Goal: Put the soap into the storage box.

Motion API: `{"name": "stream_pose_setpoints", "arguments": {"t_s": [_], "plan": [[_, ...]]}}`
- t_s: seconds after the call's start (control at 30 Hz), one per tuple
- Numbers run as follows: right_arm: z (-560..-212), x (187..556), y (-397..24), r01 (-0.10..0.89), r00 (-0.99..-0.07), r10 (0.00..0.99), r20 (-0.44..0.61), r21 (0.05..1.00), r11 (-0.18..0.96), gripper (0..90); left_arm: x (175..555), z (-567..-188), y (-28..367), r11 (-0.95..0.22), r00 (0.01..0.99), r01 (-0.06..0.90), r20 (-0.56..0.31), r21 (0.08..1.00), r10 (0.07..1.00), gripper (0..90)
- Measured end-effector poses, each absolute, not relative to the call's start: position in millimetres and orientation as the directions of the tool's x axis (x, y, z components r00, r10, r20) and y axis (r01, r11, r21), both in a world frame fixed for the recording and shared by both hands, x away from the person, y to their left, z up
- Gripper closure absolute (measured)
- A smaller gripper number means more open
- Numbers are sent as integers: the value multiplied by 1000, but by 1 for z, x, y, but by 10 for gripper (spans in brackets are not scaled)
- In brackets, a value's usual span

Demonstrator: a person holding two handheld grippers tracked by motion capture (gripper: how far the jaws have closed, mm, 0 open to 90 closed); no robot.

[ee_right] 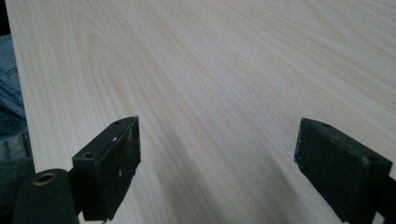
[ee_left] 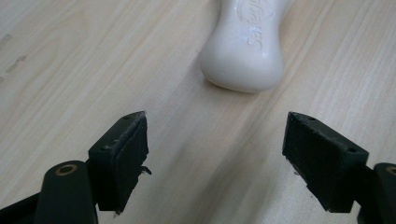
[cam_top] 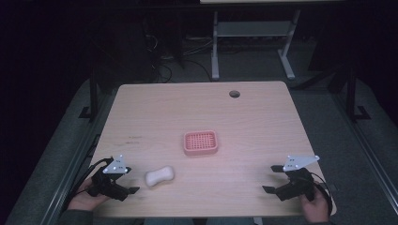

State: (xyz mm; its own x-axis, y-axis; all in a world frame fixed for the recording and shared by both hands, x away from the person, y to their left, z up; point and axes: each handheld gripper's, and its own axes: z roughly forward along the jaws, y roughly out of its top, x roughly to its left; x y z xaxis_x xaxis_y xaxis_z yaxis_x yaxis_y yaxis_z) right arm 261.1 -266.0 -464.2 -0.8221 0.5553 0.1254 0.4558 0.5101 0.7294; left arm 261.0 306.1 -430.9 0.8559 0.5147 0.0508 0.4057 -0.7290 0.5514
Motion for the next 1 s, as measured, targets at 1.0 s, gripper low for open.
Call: {"name": "stream_pose_setpoints", "arguments": {"t_s": [1.0], "plan": [[-465, 262, -265, 456, -826, 548, 129, 726, 515, 142, 260, -429, 287, -766, 882, 362, 72, 532, 466, 228]]}}
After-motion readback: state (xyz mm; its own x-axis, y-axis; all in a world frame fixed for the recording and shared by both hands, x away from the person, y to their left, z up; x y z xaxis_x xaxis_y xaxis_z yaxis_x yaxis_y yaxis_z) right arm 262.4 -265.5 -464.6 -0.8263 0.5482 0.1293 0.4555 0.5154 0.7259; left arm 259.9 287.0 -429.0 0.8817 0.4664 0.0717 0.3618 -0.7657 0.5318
